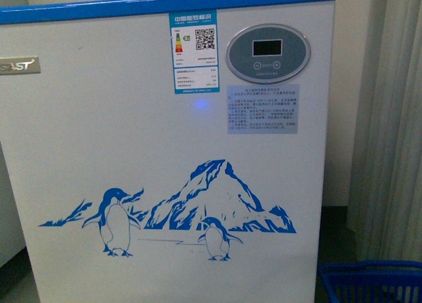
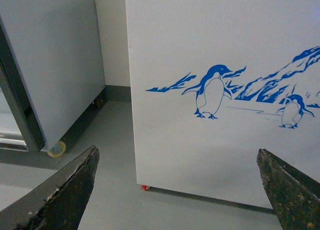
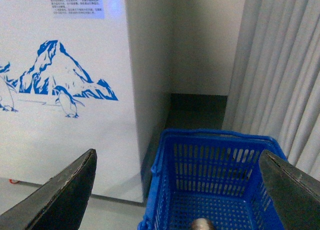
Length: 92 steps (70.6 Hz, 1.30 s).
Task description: Put drink in fridge
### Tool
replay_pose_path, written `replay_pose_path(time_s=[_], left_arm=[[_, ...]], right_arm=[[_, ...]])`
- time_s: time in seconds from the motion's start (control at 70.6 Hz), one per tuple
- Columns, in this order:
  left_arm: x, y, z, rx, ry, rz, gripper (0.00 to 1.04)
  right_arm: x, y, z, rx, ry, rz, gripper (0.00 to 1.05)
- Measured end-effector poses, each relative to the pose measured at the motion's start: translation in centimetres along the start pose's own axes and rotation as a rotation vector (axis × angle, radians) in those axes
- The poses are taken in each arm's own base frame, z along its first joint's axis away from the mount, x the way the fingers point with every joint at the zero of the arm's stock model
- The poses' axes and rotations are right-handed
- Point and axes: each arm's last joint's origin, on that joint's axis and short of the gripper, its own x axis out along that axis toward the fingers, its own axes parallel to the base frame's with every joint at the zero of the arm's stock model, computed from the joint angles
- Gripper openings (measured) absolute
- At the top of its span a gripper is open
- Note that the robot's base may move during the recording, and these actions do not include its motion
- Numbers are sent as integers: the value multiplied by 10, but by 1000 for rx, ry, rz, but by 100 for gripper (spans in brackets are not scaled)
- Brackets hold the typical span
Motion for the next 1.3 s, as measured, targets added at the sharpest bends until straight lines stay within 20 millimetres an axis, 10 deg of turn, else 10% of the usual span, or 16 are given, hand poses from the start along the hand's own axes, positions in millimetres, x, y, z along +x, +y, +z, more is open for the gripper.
replay_pose_path(time_s=[0.269, 0.397, 0.666, 0.921, 1.304], left_arm=[[0, 0, 0, 0, 0, 0, 97], [0, 0, 0, 0, 1, 0, 97], [0, 0, 0, 0, 1, 0, 97], [0, 0, 0, 0, 1, 0, 97], [0, 0, 0, 0, 1, 0, 97]], right_arm=[[0, 0, 0, 6, 13, -13, 97], [6, -10, -2, 67, 511, -268, 97], [83, -68, -40, 111, 838, -424, 97], [154, -95, -144, 79, 1068, -283, 97], [184, -98, -287, 51, 1277, -238, 97]])
